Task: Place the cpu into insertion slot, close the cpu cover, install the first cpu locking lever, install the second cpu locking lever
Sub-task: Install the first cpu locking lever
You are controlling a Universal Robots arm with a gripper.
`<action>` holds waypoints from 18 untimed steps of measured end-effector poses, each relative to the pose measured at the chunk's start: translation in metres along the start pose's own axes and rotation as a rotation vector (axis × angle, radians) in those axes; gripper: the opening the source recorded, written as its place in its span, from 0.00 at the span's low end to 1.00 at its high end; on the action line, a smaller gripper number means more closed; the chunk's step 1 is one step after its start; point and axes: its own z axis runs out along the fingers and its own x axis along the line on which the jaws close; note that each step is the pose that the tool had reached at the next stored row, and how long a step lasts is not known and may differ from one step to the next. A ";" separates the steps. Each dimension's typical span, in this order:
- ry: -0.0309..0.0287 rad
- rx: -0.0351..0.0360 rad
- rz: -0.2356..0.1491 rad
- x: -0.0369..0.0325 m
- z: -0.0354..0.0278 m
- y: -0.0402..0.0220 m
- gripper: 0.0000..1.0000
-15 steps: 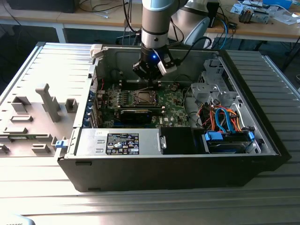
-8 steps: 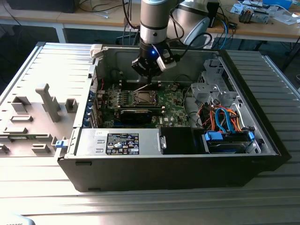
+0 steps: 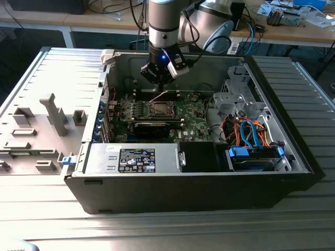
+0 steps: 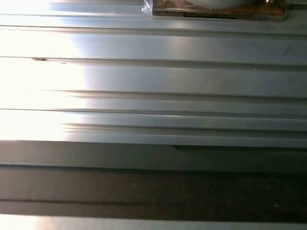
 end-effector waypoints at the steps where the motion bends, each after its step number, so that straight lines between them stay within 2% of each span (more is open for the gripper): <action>1: -0.0002 0.0002 0.000 0.0021 0.0002 0.0009 0.11; 3: -0.0013 0.0019 0.000 0.0056 0.0007 0.0014 0.11; 4: -0.0021 0.0073 0.000 0.0067 0.0010 0.0015 0.11; 5: -0.0028 0.0160 0.000 0.0072 0.0011 0.0015 0.11; 6: -0.0029 0.0446 -0.001 0.0078 0.0011 0.0015 0.11; 7: -0.0021 0.0783 -0.001 0.0079 0.0012 0.0015 0.11; 8: -0.0018 0.0878 -0.001 0.0079 0.0012 0.0015 0.11; 10: -0.0016 0.0930 -0.002 0.0079 0.0013 0.0013 0.11; 15: -0.0015 0.0995 -0.002 0.0077 0.0038 0.0004 0.11; 17: -0.0009 0.1077 -0.003 0.0067 0.0062 0.0001 0.11; 18: -0.0008 0.1145 -0.004 0.0059 0.0084 0.0000 0.11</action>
